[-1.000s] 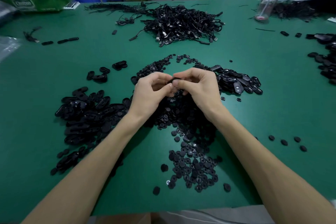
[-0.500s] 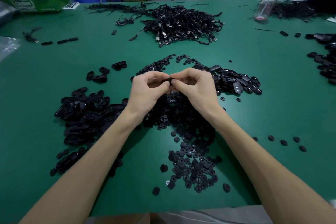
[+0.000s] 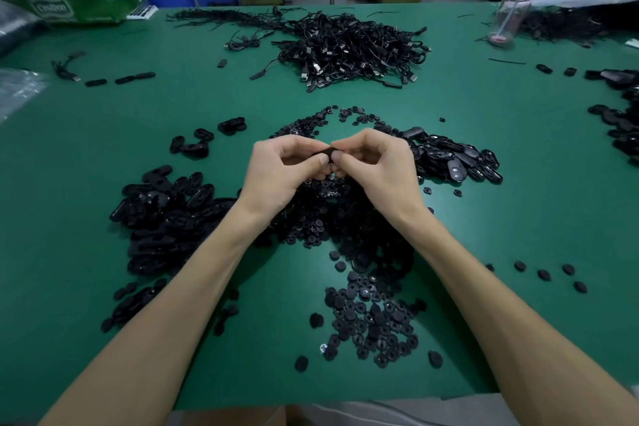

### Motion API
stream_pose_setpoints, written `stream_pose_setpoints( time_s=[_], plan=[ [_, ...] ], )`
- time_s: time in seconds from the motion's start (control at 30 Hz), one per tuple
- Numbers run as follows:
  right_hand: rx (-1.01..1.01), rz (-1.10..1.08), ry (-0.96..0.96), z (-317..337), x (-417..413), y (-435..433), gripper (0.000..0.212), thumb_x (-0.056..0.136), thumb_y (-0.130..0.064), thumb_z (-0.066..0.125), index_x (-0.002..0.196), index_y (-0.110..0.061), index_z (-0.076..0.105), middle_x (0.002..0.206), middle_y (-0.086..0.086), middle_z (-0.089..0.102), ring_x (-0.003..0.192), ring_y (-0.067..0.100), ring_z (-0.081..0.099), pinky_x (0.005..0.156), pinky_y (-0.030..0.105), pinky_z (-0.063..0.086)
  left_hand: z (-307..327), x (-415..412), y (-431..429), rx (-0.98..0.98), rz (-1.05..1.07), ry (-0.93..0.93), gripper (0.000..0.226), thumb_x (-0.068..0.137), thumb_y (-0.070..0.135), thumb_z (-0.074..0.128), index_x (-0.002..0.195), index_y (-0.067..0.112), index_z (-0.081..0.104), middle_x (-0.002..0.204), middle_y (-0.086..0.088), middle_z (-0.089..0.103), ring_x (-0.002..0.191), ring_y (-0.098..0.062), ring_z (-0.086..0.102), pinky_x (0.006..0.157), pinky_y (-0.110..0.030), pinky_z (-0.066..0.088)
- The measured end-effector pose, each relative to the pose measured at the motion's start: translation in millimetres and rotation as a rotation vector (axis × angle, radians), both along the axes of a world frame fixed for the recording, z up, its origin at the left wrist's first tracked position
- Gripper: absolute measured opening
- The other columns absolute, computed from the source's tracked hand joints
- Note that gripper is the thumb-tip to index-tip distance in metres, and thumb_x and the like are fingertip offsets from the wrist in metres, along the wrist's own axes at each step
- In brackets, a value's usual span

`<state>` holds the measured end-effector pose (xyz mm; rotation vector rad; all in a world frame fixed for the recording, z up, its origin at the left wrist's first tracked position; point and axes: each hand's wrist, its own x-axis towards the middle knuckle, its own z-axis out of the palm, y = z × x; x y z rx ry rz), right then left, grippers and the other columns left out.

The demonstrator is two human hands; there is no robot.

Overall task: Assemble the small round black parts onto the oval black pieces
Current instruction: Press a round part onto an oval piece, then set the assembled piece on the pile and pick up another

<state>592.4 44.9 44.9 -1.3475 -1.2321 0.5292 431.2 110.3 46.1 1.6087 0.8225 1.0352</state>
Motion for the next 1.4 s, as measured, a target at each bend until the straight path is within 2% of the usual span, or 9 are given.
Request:
stream_pose_setpoints(
  time_s=[0.23,0.37,0.47,0.67,0.77,0.9,1.23,1.3,1.4],
  plan=[
    [-0.024,-0.144,-0.032,5.2,18.0,2.9,0.011,0.093,-0.006,0.073,0.103,-0.011,0.073,0.091,0.004,0.075,0.080,0.019,0.073,0.077,0.029,0.060,-3.1,-1.8,5.6,0.291,0.216,0.312,0.020,0.100,0.009,0.066,0.117,0.015,0.074,0.113,0.001,0.074,0.104,-0.010,0.069,0.099,-0.027,0.054],
    [-0.005,-0.546,-0.259,7.8,54.6,3.6,0.012,0.098,-0.008,0.063,0.106,-0.014,0.069,0.108,0.003,0.062,0.087,0.006,0.059,0.087,0.013,0.049,-3.4,-21.7,22.4,0.346,0.432,0.635,0.059,0.095,-0.021,0.044,0.143,0.010,0.057,0.147,-0.007,0.054,0.135,-0.020,0.052,0.118,-0.026,0.034],
    [-0.177,-0.648,-0.373,-2.4,73.5,2.2,0.019,0.100,-0.008,0.057,0.113,-0.007,0.070,0.118,0.009,0.053,0.114,0.023,0.053,0.099,0.020,0.037,-9.2,-28.6,27.7,0.357,0.351,0.833,0.072,0.089,-0.027,0.042,0.151,0.010,0.051,0.154,-0.010,0.050,0.142,-0.026,0.048,0.123,-0.040,0.034],
    [-0.220,-0.497,-0.490,2.6,57.6,2.5,0.027,0.100,-0.023,0.062,0.123,-0.014,0.072,0.127,0.011,0.060,0.128,0.029,0.044,0.112,0.042,0.033,-12.7,-31.7,34.0,0.418,0.423,1.007,0.033,0.103,0.007,0.061,0.136,0.005,0.064,0.128,-0.020,0.066,0.116,-0.036,0.062,0.104,-0.049,0.048],
    [-0.266,-0.189,-0.539,3.4,31.8,3.7,0.034,0.096,-0.042,0.068,0.125,-0.023,0.071,0.131,0.003,0.061,0.130,0.025,0.043,0.114,0.046,0.032,-11.0,-33.7,34.8,0.385,0.447,0.994,0.032,0.102,0.016,0.065,0.130,0.003,0.066,0.124,-0.021,0.064,0.117,-0.036,0.058,0.106,-0.048,0.046],
    [-0.358,-0.019,-0.718,-9.7,10.6,6.1,0.051,0.090,-0.056,0.069,0.132,-0.028,0.067,0.133,-0.001,0.055,0.129,0.023,0.035,0.096,0.032,0.021,-9.7,-34.6,35.4,0.381,0.467,1.028,0.029,0.103,0.021,0.064,0.125,0.003,0.069,0.122,-0.022,0.062,0.118,-0.038,0.054,0.105,-0.047,0.045],
    [-0.285,-0.031,-0.633,-15.0,12.4,7.7,0.015,0.093,-0.040,0.073,0.103,-0.029,0.074,0.110,-0.005,0.057,0.113,0.020,0.042,0.089,0.032,0.021,-9.7,-36.1,36.8,0.308,0.563,1.104,0.040,0.100,0.038,0.064,0.116,0.002,0.061,0.121,-0.019,0.059,0.117,-0.038,0.050,0.104,-0.048,0.032],
    [-0.263,-0.046,-0.629,-14.4,11.9,7.0,0.008,0.095,-0.039,0.071,0.097,-0.032,0.073,0.108,-0.007,0.057,0.109,0.017,0.042,0.087,0.032,0.018,-7.8,-34.3,35.0,0.339,0.561,0.970,0.030,0.101,0.035,0.065,0.108,0.006,0.060,0.108,-0.012,0.064,0.106,-0.033,0.057,0.101,-0.047,0.035],
    [-0.238,-0.062,-0.588,-12.5,11.5,6.9,0.008,0.098,-0.034,0.069,0.090,-0.035,0.070,0.105,-0.010,0.059,0.107,0.015,0.043,0.084,0.031,0.015,1.3,-28.8,25.8,0.189,0.447,0.413,0.023,0.102,0.030,0.065,0.107,0.010,0.054,0.099,-0.006,0.065,0.082,-0.019,0.066,0.083,-0.038,0.054]
  ],
)
